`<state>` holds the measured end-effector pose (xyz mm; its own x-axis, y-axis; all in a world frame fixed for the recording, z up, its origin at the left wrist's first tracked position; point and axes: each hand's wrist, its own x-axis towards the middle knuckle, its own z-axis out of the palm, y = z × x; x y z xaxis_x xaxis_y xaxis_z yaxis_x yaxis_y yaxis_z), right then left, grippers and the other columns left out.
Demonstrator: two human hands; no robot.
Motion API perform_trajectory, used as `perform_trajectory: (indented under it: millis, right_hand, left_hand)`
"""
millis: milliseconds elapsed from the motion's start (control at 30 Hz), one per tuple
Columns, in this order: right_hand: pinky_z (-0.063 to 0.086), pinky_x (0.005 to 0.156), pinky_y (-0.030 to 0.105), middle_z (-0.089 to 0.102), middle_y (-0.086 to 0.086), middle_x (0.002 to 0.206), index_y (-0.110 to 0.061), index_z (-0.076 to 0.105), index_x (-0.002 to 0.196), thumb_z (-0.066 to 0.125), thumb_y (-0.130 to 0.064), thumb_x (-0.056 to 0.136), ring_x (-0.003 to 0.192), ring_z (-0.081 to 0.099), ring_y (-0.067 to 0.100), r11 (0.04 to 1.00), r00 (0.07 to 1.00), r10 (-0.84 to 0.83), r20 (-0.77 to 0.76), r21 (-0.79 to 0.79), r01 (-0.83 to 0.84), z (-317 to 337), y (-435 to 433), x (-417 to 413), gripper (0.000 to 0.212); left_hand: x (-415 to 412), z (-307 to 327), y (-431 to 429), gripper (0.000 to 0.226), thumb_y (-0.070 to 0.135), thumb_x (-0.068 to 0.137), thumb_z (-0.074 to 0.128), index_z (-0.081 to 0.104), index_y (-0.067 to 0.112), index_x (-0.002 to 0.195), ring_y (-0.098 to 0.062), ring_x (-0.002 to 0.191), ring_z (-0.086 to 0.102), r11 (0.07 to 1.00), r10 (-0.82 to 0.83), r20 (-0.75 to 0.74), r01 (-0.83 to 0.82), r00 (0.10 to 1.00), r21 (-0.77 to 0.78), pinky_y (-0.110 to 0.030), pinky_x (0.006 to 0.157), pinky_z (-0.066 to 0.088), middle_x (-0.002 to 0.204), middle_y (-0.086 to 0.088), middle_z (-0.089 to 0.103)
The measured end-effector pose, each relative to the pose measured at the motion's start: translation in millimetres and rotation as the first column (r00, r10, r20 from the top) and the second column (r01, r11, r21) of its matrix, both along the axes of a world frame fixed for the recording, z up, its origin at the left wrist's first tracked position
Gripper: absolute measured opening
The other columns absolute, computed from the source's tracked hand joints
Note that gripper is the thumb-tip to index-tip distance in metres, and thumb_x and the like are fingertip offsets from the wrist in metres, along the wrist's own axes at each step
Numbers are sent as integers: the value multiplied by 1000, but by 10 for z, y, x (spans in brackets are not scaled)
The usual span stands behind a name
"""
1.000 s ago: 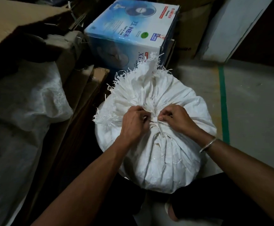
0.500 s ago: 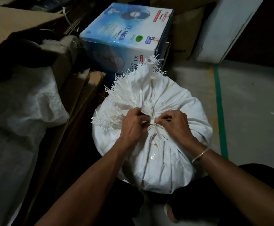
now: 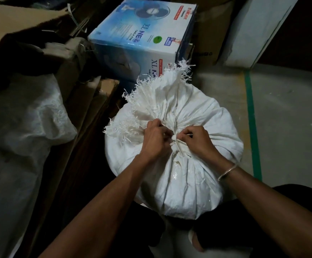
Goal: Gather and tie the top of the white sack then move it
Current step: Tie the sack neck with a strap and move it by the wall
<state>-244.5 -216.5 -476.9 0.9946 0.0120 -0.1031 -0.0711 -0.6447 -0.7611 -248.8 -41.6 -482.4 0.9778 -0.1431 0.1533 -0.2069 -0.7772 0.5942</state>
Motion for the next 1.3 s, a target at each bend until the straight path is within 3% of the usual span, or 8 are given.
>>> perform_trajectory:
  millis: [267,400,500,667,833,1000,1233,1300]
  right_hand:
    - [50,75,15,77,-11,82,-19,81,86,82,-23,81,81,70,-3,999,1000,20,8,35,-20,7,-35,-97,6]
    - [40,82,23,75,2,95,-19,81,99,69,-18,91,100,62,17,974,987,148,68,-185,-133,99,-30,-62,14]
    - [46,80,30,76,0,95,-23,79,96,72,-23,89,96,66,20,939,987,133,93,-331,-95,185,-51,-69,10]
    - [39,71,26,75,-8,84,-24,75,85,75,-26,85,86,67,14,924,986,123,111,-375,-73,178,-71,-22,2]
    - [42,75,27,75,-3,89,-24,75,86,73,-25,87,89,67,18,929,984,163,72,-346,-128,122,39,-59,3]
    - [54,81,31,77,-6,85,-24,77,83,72,-23,81,86,69,14,972,994,84,74,-227,-66,215,29,-99,6]
    - [48,76,25,71,-6,83,-17,74,82,72,-13,87,84,66,10,999,996,31,-87,-2,-32,195,-185,80,6]
    - [45,71,12,70,-2,83,-9,74,86,71,-6,88,79,62,8,997,995,22,-98,78,-14,197,-193,74,4]
  left_hand:
    - [7,-7,-13,6,17,87,72,74,16,93,-25,102,48,980,-62,21,56,998,191,-41,82,42,100,-2,53]
    - [-16,12,-46,6,19,90,69,72,18,95,-25,102,49,980,-13,58,1,998,200,-41,85,41,103,-2,54]
    - [-48,-14,-69,9,10,85,71,74,14,92,-27,97,52,992,15,72,-24,997,127,-41,80,45,98,-4,56]
    - [-89,-49,-36,22,-3,75,74,75,15,87,-25,85,62,994,84,50,-80,995,-73,-34,67,49,92,1,63]
    - [-113,-74,-9,22,2,72,75,78,19,85,-15,77,62,977,147,-61,-155,987,-146,-33,69,51,87,11,59]
    - [-149,-44,-6,16,1,77,73,78,12,88,-7,73,58,960,122,-23,-123,992,-251,-24,67,49,88,6,56]
    - [-156,120,-153,25,21,76,80,79,26,100,-21,96,44,994,7,224,-30,975,103,-33,78,31,99,3,52]
    - [-170,137,-204,26,16,74,77,74,22,98,-22,97,41,989,7,217,-39,976,143,-31,78,22,100,2,49]
